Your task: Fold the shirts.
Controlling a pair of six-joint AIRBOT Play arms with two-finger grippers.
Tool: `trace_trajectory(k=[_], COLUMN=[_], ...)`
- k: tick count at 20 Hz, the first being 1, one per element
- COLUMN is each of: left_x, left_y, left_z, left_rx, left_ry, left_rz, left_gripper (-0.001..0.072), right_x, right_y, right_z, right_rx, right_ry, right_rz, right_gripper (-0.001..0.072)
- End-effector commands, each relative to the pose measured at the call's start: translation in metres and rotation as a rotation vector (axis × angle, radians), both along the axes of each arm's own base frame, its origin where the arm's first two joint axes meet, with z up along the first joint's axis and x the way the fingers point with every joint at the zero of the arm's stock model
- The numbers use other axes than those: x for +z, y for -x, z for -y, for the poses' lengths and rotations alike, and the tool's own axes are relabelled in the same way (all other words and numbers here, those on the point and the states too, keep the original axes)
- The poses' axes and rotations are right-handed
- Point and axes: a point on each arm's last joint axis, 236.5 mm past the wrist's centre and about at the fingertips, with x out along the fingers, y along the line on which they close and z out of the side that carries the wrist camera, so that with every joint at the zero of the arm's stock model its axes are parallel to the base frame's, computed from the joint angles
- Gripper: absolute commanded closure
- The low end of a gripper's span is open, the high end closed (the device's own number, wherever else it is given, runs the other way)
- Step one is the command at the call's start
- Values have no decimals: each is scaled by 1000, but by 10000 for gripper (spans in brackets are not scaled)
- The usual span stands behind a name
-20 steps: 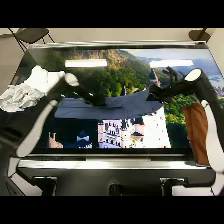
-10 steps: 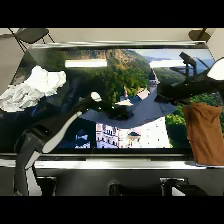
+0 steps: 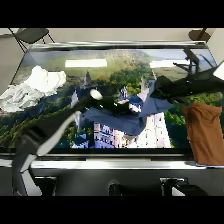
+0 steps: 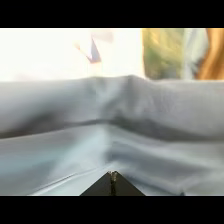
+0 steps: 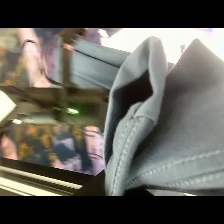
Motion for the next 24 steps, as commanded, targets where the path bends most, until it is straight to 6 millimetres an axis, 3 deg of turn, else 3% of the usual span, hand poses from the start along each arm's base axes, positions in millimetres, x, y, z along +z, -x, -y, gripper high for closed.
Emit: trace_trajectory(k=[1, 3, 6, 7, 9, 12, 13, 14, 15, 17, 19, 21, 23, 24], left_x=[30, 77, 154, 177, 215, 263, 274, 282, 287, 287, 275, 258, 242, 236], left_y=[-44, -69, -77, -68, -39, -8, -1, 4, 8, 9, 8, 9, 10, 11], left_z=[-143, -221, -304, -321, -338, -336, -334, -332, -330, -328, -327, -326, -326, -326], left_rx=[10, 131, 311, 341, 328, 320, 322, 322, 320, 315, 309, 297, 279, 276], left_ry=[-270, -329, -333, -331, -341, -343, -341, -339, -337, -335, -336, -340, -345, -346], left_rz=[163, 244, 359, 386, 441, 561, 591, 611, 625, 626, 602, 563, 532, 516], left_gripper=[681, 681, 680, 680, 680, 679, 680, 679, 679, 680, 679, 679, 679, 679], right_x=[-18, -46, -87, -102, -134, -177, -182, -180, -174, -166, -164, -170, -188, -201], right_y=[-25, -38, -68, -75, -79, -84, -86, -87, -86, -83, -83, -72, -40, -18], right_z=[-50, -97, -167, -183, -214, -233, -234, -230, -224, -190, -130, -49, 30, 49], right_rx=[70, 109, 85, 65, 44, -12, -26, -12, 30, 84, 72, 29, -16, -15], right_ry=[-94, -125, -262, -309, -418, -486, -501, -503, -493, -422, -279, -65, 188, 261], right_rz=[4, -12, -34, -59, -154, -258, -273, -261, -235, -216, -220, -263, -373, -427], right_gripper=[664, 663, 663, 663, 663, 644, 456, 163, 73, 72, 72, 80, 90, 90])
